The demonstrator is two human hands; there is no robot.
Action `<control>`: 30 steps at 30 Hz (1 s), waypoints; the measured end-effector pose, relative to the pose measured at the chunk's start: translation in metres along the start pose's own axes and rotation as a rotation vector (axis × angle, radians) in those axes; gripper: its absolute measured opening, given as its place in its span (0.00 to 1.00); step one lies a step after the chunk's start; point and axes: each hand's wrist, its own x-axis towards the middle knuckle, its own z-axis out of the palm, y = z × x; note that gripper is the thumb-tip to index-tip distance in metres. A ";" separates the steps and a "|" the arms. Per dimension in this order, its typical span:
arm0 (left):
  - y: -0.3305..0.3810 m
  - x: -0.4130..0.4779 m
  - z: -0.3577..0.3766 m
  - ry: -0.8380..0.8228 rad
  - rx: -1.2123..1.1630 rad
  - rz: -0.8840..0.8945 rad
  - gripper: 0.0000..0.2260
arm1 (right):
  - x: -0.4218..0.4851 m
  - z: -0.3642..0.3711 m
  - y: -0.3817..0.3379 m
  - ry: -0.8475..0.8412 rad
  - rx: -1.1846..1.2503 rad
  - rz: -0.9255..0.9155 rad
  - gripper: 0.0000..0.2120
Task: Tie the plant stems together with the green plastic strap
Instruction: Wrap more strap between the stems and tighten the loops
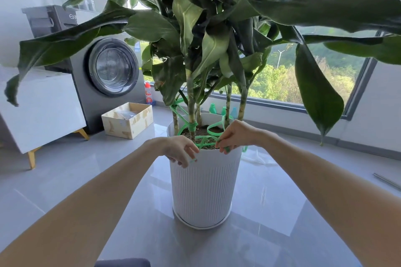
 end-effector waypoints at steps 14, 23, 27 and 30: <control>-0.009 -0.001 0.004 0.215 -0.243 -0.005 0.16 | -0.005 0.004 0.009 0.152 -0.529 0.052 0.10; -0.031 -0.007 0.002 0.329 -0.072 -0.135 0.16 | 0.001 0.005 -0.001 0.311 -0.402 -0.097 0.12; -0.029 -0.005 0.000 0.390 0.134 -0.091 0.13 | 0.003 0.006 -0.026 0.285 -0.018 -0.097 0.09; -0.027 -0.001 0.000 0.435 0.046 0.001 0.10 | 0.002 0.004 -0.040 0.059 0.199 0.041 0.07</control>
